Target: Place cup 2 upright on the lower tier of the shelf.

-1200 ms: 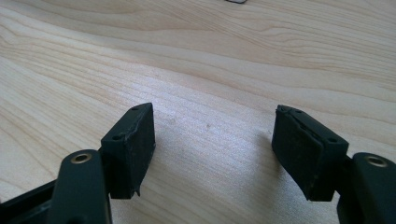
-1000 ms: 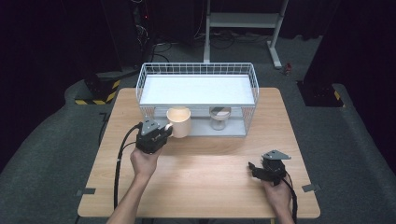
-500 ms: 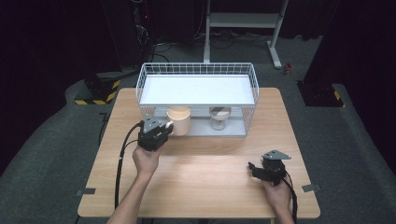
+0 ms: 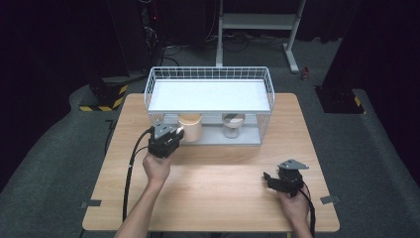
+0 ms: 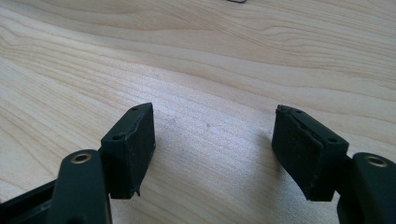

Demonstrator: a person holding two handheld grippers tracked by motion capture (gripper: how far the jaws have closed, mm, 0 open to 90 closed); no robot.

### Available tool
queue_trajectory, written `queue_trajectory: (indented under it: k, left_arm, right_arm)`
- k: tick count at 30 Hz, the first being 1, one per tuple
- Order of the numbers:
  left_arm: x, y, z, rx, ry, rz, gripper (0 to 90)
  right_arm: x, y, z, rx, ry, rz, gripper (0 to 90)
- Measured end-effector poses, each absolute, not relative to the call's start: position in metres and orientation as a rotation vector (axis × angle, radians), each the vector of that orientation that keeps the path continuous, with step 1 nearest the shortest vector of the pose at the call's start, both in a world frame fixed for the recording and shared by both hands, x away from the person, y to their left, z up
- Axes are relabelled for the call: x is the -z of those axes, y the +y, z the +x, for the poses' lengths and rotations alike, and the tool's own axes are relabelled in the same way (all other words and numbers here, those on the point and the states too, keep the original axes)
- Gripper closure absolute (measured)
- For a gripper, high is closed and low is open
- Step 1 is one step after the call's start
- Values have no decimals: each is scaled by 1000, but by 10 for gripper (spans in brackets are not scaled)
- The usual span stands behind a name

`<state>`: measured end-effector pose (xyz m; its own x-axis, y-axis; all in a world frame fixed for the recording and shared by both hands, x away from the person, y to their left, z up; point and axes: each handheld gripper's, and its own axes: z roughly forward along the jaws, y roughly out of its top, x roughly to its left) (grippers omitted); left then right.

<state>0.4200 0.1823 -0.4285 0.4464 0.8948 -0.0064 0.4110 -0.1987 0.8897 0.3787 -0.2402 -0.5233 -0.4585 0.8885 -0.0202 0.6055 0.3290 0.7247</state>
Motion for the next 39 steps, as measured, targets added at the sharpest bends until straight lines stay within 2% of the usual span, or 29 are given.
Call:
queue_trajectory:
  k: [39]
  left_arm:
    - [456, 160, 452, -716, 1184, 1811, 802]
  right_arm:
    - [523, -240, 379, -922, 2186, 1313, 303]
